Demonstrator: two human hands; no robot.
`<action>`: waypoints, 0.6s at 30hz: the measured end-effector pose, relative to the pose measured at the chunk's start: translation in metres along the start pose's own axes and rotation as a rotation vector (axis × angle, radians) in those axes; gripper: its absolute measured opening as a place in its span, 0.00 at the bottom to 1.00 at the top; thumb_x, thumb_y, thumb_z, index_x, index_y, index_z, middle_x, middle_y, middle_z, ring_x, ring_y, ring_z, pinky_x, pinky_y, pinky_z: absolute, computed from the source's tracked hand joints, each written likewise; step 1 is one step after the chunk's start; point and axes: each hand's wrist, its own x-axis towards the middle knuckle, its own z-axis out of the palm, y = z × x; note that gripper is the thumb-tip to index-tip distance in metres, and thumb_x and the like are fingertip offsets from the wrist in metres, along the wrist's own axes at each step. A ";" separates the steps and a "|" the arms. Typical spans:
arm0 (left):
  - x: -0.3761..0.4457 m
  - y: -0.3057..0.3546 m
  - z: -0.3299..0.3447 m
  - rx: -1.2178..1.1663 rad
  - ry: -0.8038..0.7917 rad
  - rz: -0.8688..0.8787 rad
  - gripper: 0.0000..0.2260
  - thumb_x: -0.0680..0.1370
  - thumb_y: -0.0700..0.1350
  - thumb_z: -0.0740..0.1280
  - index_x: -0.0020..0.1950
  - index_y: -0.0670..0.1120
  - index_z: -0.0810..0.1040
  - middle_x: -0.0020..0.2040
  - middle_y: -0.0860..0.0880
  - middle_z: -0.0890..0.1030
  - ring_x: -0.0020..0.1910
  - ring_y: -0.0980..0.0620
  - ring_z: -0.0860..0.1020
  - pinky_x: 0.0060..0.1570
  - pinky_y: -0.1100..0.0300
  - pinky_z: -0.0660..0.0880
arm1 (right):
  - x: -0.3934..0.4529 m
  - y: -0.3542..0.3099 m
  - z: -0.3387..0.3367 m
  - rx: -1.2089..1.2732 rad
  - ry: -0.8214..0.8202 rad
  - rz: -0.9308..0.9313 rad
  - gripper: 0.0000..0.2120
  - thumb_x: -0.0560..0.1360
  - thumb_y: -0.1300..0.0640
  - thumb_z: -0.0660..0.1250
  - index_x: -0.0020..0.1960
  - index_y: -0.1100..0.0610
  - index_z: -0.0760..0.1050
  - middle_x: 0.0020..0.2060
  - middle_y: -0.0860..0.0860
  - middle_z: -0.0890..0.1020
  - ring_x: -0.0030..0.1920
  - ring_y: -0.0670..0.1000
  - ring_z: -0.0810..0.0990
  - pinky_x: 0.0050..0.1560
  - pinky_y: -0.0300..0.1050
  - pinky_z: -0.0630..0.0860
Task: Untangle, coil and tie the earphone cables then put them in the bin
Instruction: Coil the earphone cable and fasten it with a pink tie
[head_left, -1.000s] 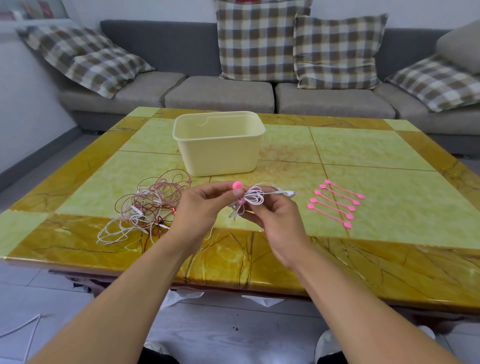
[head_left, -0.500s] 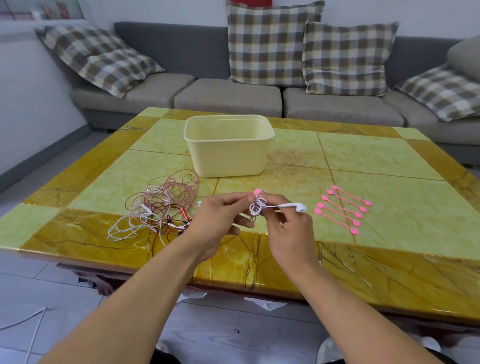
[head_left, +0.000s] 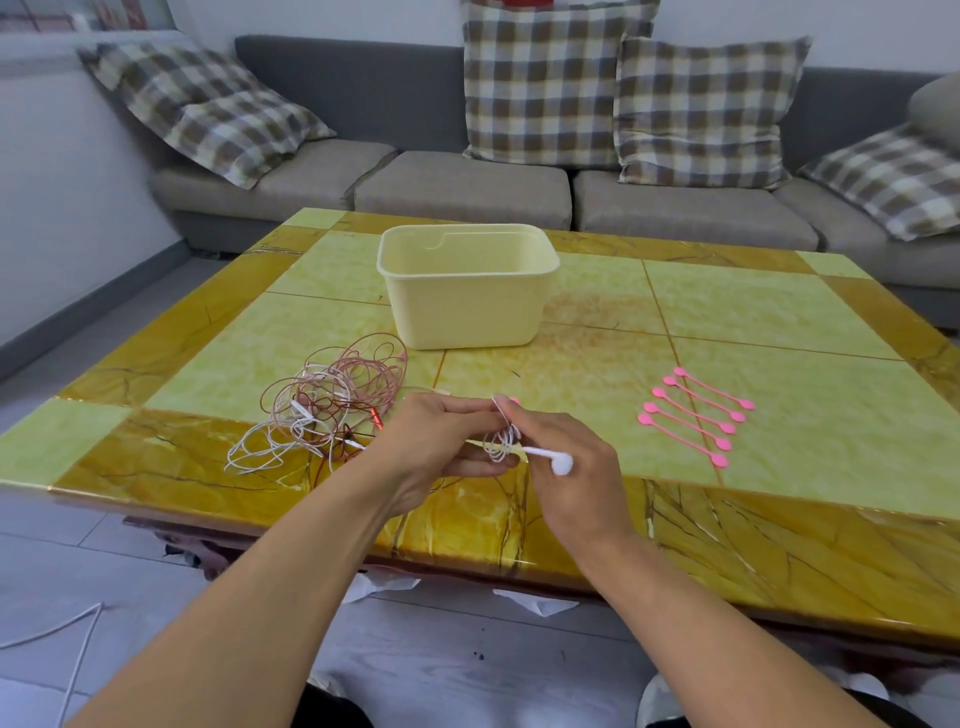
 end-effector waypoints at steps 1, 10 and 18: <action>0.001 -0.002 -0.001 -0.008 0.019 0.014 0.07 0.77 0.36 0.72 0.54 0.37 0.86 0.48 0.37 0.86 0.43 0.43 0.84 0.45 0.54 0.84 | 0.000 0.002 0.000 -0.017 -0.011 -0.038 0.28 0.74 0.71 0.67 0.71 0.53 0.76 0.52 0.51 0.85 0.50 0.44 0.80 0.54 0.31 0.75; 0.007 -0.012 -0.004 0.517 0.218 0.189 0.09 0.71 0.36 0.70 0.37 0.47 0.88 0.34 0.43 0.85 0.34 0.52 0.80 0.41 0.52 0.82 | -0.004 0.001 0.016 -0.060 -0.151 0.169 0.23 0.78 0.58 0.72 0.71 0.46 0.75 0.48 0.53 0.87 0.47 0.55 0.85 0.47 0.54 0.82; 0.015 -0.010 -0.002 1.192 0.274 0.447 0.08 0.74 0.40 0.68 0.38 0.44 0.85 0.34 0.41 0.78 0.33 0.45 0.73 0.34 0.50 0.75 | 0.006 -0.010 0.008 -0.242 -0.399 0.327 0.36 0.79 0.52 0.68 0.80 0.37 0.53 0.56 0.44 0.77 0.51 0.49 0.79 0.49 0.52 0.79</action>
